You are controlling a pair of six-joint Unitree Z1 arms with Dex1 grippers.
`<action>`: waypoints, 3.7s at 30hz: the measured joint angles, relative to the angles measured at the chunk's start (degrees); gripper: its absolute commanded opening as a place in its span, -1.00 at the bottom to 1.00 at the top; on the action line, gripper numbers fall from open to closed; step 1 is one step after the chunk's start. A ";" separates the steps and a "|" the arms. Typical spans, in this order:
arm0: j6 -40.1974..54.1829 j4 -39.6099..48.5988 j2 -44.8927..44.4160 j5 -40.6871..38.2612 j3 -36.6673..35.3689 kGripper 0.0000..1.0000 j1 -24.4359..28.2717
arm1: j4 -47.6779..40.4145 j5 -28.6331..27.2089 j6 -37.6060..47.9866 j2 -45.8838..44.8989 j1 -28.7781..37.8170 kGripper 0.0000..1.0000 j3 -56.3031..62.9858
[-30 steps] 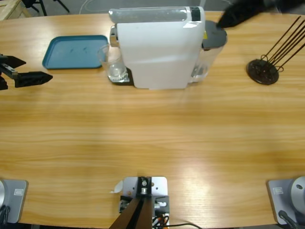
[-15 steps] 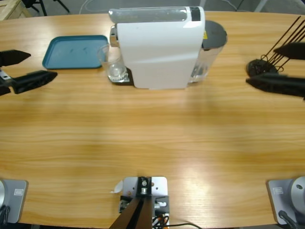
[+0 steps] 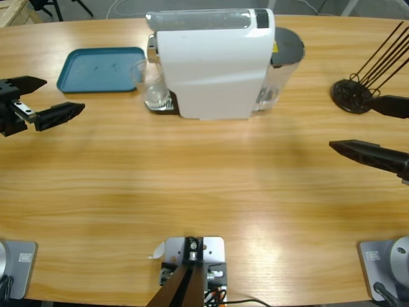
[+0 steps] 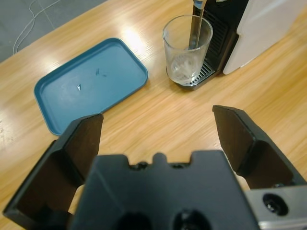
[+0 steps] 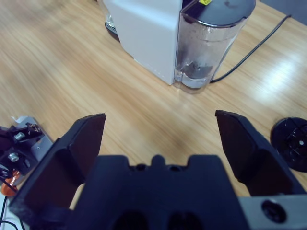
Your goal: Pour coffee
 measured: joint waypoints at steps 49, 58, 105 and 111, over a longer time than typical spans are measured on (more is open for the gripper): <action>-2.20 -2.83 0.28 0.00 1.16 0.99 0.00 | -4.73 -1.39 2.09 3.34 2.00 1.00 2.79; -2.34 -3.09 0.87 0.00 1.17 1.00 0.00 | -4.73 -1.39 2.09 3.47 2.00 1.00 2.80; -0.25 -11.51 16.29 -2.72 -4.36 1.00 -0.05 | -6.70 -1.43 2.59 4.51 2.01 1.00 3.04; 0.90 -11.80 20.56 -4.15 -6.89 1.00 -0.05 | -7.13 -1.43 2.59 5.80 2.01 1.00 3.04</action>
